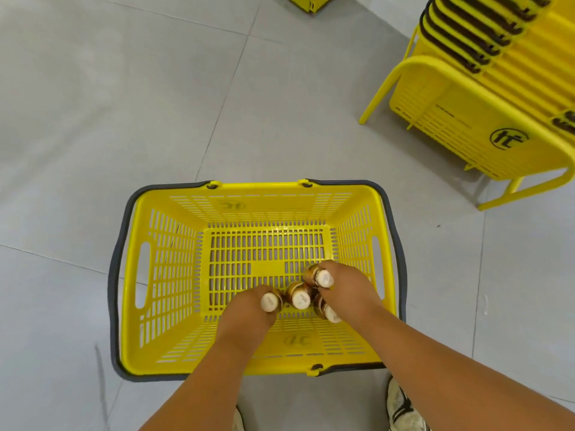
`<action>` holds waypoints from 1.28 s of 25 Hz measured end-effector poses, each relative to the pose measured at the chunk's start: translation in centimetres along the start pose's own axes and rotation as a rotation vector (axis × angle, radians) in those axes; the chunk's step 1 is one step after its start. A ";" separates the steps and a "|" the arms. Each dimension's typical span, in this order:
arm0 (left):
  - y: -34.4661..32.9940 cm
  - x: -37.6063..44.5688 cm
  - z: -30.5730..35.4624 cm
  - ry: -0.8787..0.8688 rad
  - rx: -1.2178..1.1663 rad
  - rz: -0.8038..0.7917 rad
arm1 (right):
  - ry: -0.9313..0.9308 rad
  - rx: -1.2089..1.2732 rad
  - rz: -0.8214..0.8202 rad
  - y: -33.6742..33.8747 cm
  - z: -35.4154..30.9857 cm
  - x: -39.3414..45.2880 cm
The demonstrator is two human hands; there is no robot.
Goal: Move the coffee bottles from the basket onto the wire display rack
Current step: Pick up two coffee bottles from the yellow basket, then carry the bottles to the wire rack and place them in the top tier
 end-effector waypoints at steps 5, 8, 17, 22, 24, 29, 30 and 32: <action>6.8 -4.2 2.2 0.022 -0.145 0.222 | 0.033 0.157 0.132 6.3 -3.0 -4.3; 13.6 -7.7 5.9 -0.001 -0.173 0.306 | 0.090 0.230 0.223 12.1 -6.9 -8.2; 38.8 -21.3 21.5 -0.104 -0.515 0.511 | 0.192 0.513 0.407 34.8 -22.3 -22.8; 51.8 -29.8 30.2 -0.247 -0.608 0.543 | 0.290 0.673 0.477 47.2 -30.3 -32.3; 56.1 -33.2 32.5 -0.284 -0.642 0.568 | 0.344 0.703 0.497 51.5 -33.0 -36.0; 65.2 -41.1 37.7 -0.399 -0.766 0.577 | 0.415 0.752 0.478 61.3 -38.6 -43.6; 66.8 -42.4 38.4 -0.419 -0.797 0.574 | 0.446 0.759 0.468 63.1 -39.8 -45.1; 69.3 -44.7 39.8 -0.462 -0.822 0.553 | 0.492 0.747 0.437 66.0 -42.1 -47.9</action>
Point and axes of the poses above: each hand's wrist, its own x-axis towards the middle knuckle, its own y-axis out of the back of the hand, z = x × y, the point moved 8 cm from there along x, towards the middle knuckle, and after that the axes turned 11 degrees about z, right-handed, at the moved point
